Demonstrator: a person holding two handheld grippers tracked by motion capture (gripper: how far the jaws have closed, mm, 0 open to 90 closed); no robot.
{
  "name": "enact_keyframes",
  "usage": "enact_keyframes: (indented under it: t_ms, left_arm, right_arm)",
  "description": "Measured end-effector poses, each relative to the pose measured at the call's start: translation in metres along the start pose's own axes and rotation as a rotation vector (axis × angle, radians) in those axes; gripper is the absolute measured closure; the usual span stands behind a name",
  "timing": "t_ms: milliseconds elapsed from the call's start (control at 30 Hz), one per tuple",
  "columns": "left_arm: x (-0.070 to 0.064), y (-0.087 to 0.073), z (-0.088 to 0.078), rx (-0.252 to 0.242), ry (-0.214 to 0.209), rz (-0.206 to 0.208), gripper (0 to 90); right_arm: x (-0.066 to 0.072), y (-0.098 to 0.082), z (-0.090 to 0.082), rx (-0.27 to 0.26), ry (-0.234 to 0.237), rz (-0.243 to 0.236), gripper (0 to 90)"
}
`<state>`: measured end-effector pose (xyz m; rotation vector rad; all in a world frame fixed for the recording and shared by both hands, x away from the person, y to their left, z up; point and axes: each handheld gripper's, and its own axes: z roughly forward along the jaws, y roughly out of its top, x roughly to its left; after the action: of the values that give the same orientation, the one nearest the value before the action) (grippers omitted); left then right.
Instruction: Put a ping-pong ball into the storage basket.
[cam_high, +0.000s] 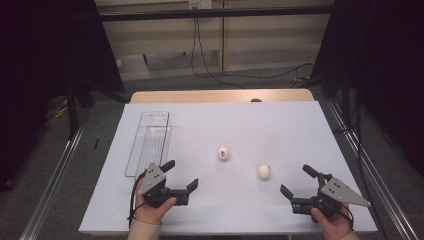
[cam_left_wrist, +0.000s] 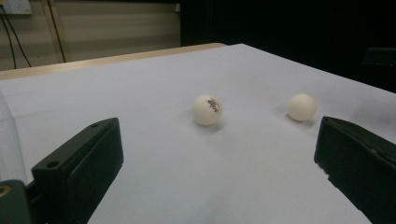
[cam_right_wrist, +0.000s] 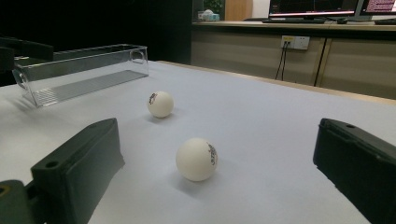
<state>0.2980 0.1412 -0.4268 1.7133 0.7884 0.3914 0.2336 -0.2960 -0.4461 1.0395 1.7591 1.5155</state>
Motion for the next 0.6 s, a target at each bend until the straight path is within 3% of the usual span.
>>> enact_keyframes:
  t_ms: [600]
  left_arm:
    - [-0.018,0.005,0.026,0.037,-0.05,0.011,1.5]
  right_arm:
    - [-0.002,0.0,-0.001,-0.002,-0.003,0.003,0.8]
